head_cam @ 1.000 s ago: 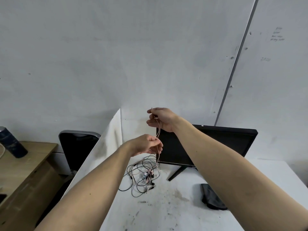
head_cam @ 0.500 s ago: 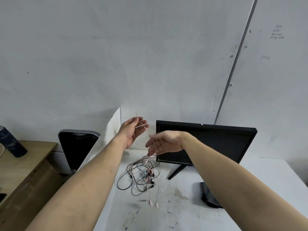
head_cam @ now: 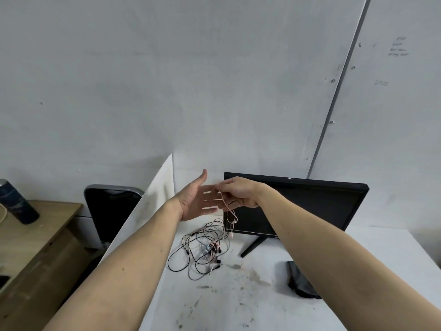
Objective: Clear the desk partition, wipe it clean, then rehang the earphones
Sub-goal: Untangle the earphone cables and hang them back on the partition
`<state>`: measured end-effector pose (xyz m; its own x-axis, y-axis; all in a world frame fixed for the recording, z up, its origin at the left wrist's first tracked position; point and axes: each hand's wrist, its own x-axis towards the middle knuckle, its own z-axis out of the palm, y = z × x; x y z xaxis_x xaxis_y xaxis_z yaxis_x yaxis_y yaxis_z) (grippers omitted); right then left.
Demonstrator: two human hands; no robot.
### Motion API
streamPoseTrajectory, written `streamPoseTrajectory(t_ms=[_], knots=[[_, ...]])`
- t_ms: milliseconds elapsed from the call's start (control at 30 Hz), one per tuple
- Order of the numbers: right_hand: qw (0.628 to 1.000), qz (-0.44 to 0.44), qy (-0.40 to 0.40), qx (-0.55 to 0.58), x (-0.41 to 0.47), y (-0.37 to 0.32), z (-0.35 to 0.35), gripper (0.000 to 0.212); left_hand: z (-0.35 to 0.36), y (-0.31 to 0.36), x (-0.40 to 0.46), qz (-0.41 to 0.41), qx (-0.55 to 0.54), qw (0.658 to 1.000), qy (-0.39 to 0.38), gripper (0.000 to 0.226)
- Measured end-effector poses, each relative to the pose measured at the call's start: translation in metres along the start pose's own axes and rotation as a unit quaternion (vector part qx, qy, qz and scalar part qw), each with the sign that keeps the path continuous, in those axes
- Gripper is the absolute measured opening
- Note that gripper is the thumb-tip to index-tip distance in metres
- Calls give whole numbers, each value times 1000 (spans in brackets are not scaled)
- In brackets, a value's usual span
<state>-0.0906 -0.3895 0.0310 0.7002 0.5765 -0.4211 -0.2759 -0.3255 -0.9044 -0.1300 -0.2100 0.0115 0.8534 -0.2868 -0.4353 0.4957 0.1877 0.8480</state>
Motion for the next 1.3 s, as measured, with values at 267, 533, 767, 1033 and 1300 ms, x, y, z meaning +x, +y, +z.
streamPoseTrajectory(t_ms=[267, 533, 767, 1033, 1300], knots=[[997, 48, -40, -47, 1, 10, 1, 11, 5, -2, 5, 102, -54, 991, 68, 43], [987, 102, -17, -121, 5, 27, 2, 50, -2, 1, 8, 129, -89, 983, 95, 36], [966, 67, -3, -252, 15, 40, 9, 48, -4, 5, 9, 138, -106, 980, 95, 28], [1000, 4, -29, -5, 4, 14, 2, 20, -20, 0, 11, 101, 106, 968, 204, 8], [995, -89, 13, 35, -8, -37, -12, 17, -10, 24, 9, 46, 404, 895, 184, 33]])
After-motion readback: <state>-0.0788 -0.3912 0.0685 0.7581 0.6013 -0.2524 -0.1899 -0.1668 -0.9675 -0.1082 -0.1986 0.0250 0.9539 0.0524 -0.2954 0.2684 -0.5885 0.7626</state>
